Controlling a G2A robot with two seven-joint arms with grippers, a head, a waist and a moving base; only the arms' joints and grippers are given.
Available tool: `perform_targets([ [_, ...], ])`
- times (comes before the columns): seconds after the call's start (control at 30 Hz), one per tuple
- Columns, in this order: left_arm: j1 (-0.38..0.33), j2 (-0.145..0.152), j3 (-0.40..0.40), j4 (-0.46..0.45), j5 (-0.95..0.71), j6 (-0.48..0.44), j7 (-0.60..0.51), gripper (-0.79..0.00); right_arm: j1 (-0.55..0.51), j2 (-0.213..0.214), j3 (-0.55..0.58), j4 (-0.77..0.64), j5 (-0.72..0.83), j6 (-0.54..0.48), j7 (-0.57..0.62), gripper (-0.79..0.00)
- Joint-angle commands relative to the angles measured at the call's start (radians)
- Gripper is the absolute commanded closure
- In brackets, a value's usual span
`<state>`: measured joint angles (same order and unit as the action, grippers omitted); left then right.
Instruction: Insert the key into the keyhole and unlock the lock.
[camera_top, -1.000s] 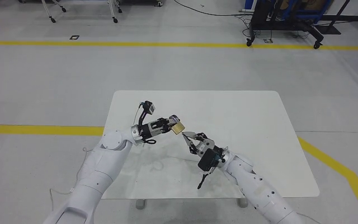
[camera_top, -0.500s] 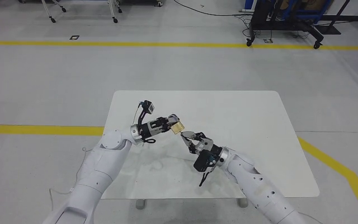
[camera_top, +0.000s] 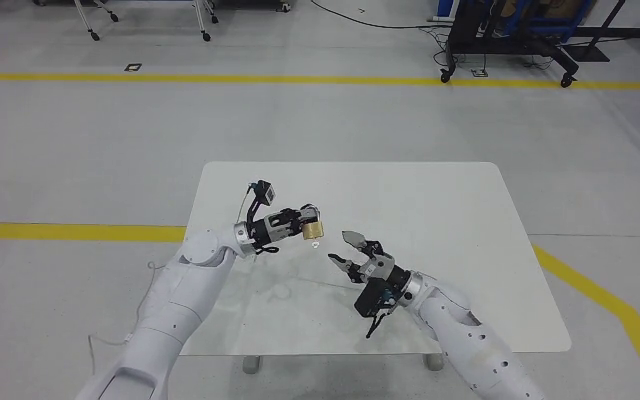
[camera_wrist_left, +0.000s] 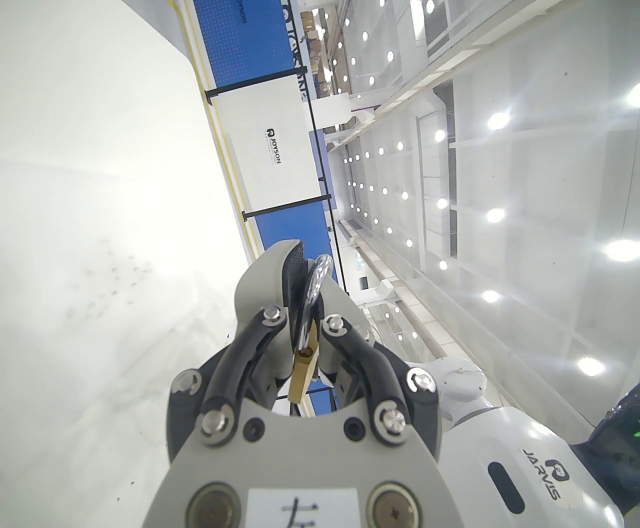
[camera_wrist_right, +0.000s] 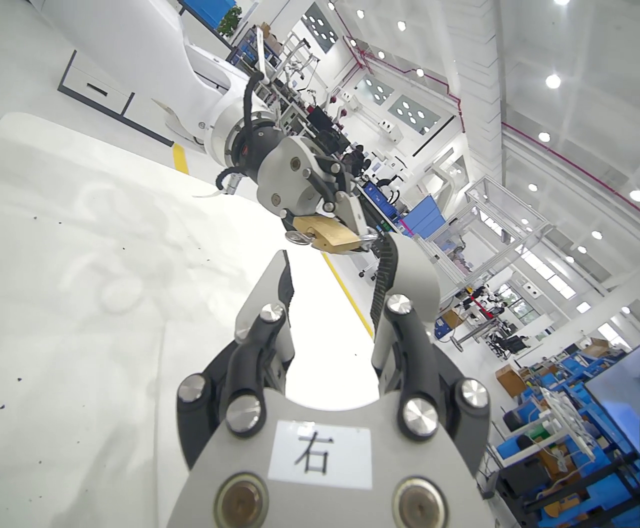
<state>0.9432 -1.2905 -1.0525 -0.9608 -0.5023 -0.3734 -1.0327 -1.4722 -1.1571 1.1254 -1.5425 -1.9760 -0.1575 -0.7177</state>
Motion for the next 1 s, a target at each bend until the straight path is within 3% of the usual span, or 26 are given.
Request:
perform_targets([
  [0.0,-0.008,-0.001,0.011,0.013,0.029,0.036,0.010,0.000,-0.044,0.012,0.058,-0.019,0.020,0.003,-0.024,-0.785],
  [0.07,-0.017,-0.002,0.025,0.024,0.065,0.058,0.027,0.000,-0.086,0.023,0.113,-0.039,0.039,0.001,-0.051,-0.785],
  [0.33,-0.050,-0.022,0.098,0.065,0.122,0.212,0.048,0.000,-0.086,0.023,0.113,-0.039,0.039,0.001,-0.051,-0.785],
  [0.63,-0.138,-0.061,0.236,0.151,0.320,0.259,0.063,0.000,-0.086,0.023,0.113,-0.039,0.039,0.001,-0.051,-0.785],
  [0.67,-0.144,-0.065,0.247,0.162,0.326,0.268,0.054,-0.037,-0.086,0.023,0.113,-0.039,0.039,0.001,-0.051,-0.785],
  [0.73,-0.156,-0.072,0.262,0.181,0.343,0.276,0.049,-0.283,-0.086,0.023,0.113,-0.039,0.039,0.001,-0.051,-0.785],
  [0.8,-0.157,-0.076,0.268,0.193,0.342,0.276,0.050,-0.388,-0.086,0.023,0.113,-0.039,0.039,0.001,-0.051,-0.785],
  [0.87,-0.149,-0.078,0.259,0.193,0.309,0.274,0.042,-0.696,-0.086,0.023,0.113,-0.039,0.039,0.001,-0.051,-0.785],
  [0.9,-0.145,-0.077,0.253,0.190,0.299,0.271,0.044,-0.785,-0.086,0.023,0.113,-0.039,0.039,0.001,-0.051,-0.785],
  [0.97,-0.133,-0.073,0.236,0.182,0.276,0.264,0.042,-0.785,-0.086,0.023,0.113,-0.039,0.039,0.001,-0.051,-0.785],
])
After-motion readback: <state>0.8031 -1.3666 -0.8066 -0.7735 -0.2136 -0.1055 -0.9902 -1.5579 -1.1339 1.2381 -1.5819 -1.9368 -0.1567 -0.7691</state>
